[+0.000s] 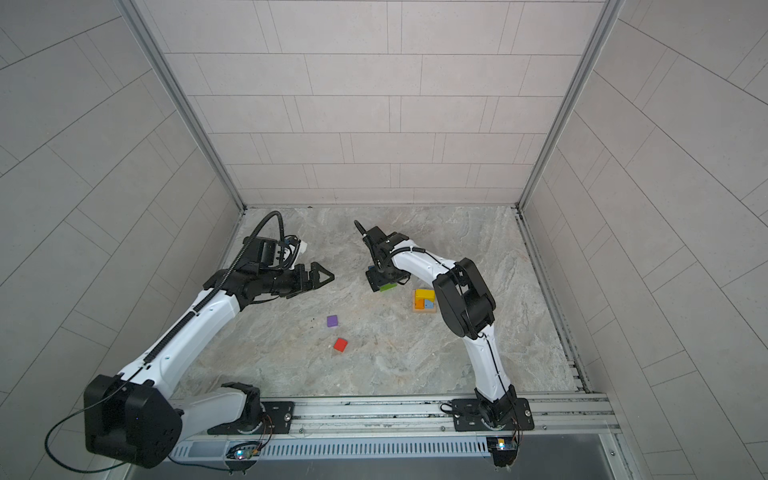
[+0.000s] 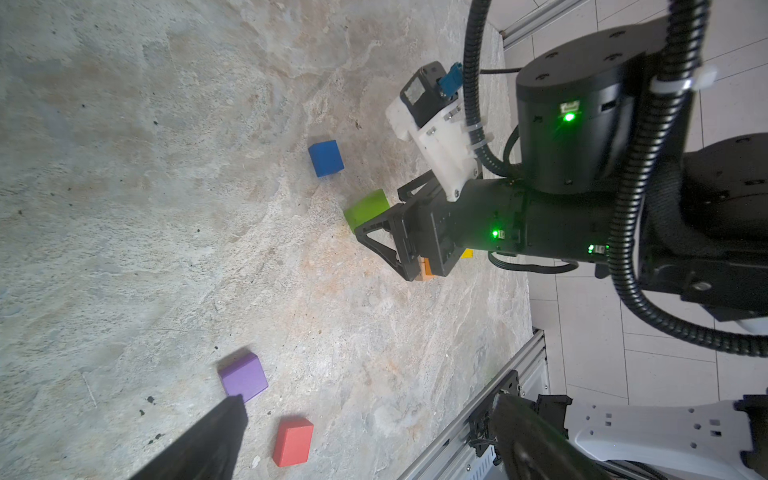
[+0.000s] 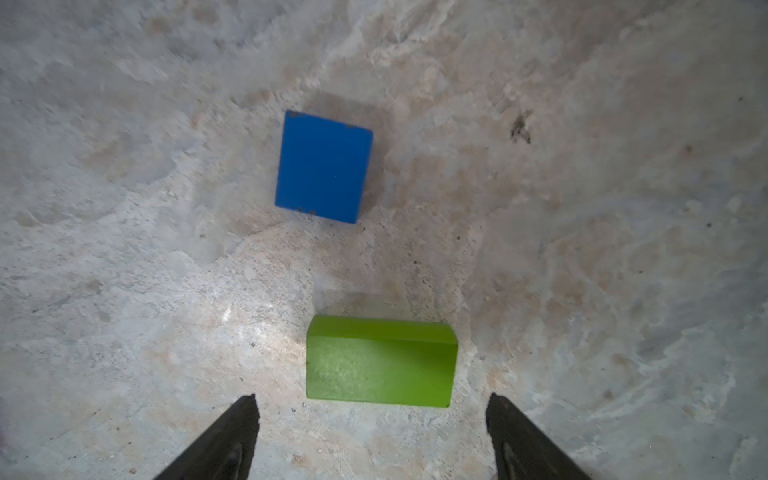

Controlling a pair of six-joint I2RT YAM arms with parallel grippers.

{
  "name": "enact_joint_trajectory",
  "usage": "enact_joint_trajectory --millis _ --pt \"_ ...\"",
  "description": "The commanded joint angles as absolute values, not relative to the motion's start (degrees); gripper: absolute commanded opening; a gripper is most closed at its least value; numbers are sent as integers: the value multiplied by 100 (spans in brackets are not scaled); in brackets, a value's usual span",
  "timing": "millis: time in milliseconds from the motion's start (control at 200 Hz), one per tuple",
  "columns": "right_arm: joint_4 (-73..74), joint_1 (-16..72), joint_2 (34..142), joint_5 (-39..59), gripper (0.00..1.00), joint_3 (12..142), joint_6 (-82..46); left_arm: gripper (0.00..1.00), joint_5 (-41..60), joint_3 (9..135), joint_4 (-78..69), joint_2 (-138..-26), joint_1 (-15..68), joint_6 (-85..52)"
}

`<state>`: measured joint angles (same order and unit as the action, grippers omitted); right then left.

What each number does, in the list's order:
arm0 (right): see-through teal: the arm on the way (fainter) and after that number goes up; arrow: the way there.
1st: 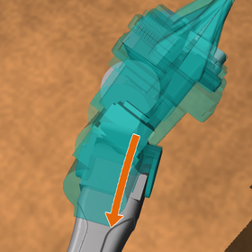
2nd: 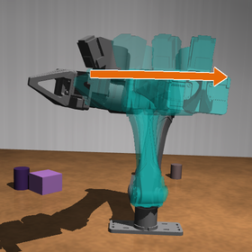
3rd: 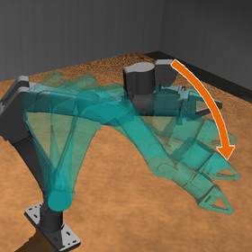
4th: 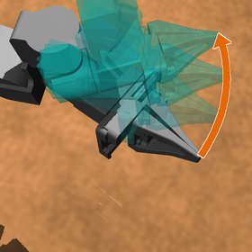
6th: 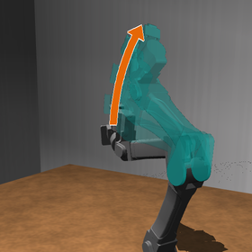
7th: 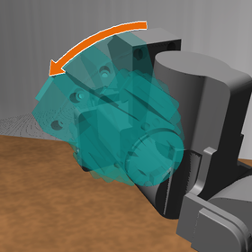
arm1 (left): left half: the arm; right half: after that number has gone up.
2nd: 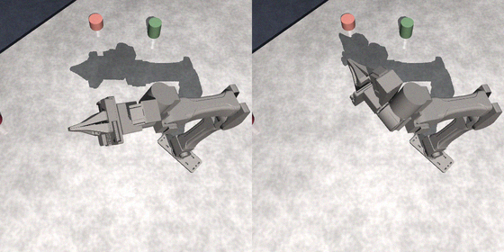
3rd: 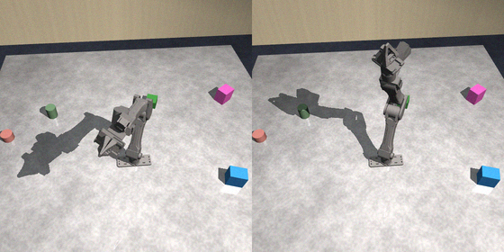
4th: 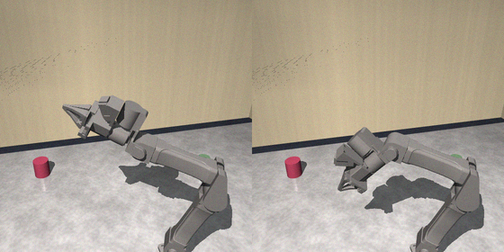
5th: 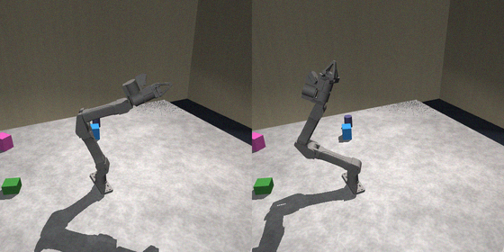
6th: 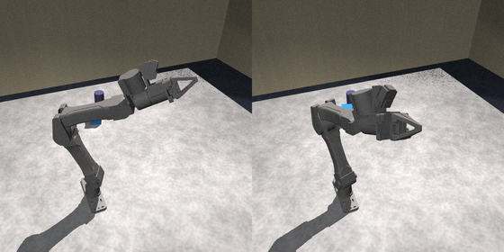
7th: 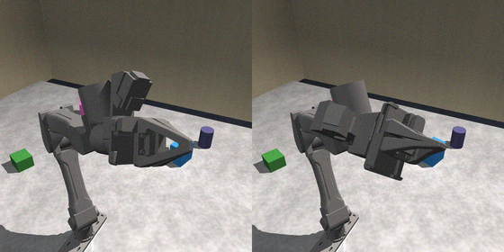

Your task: Build the wood block tower

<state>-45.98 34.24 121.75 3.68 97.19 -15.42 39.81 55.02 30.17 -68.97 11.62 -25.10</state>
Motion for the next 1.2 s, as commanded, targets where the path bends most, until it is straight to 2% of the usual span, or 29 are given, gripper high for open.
enact_joint_trajectory --millis 0,495,721,1026,1196 --pt "-4737 3458 12266 254 85 9895 -1459 100 4068 5449 2892 -6785 1119 -2531" --pt "-4733 3455 12625 220 70 9995 -1494 100 4092 5449 2887 -6800 1110 -2540" --pt "-4703 3461 12597 177 60 9906 -1603 100 4105 5449 2883 -6786 1079 -2538" --pt "-4740 3460 11949 -56 36 9793 -2386 100 4105 5440 2892 -6785 1075 -2548" --pt "-4758 3457 11257 -334 35 9584 -2909 100 4113 5438 2870 -6792 1074 -2557"
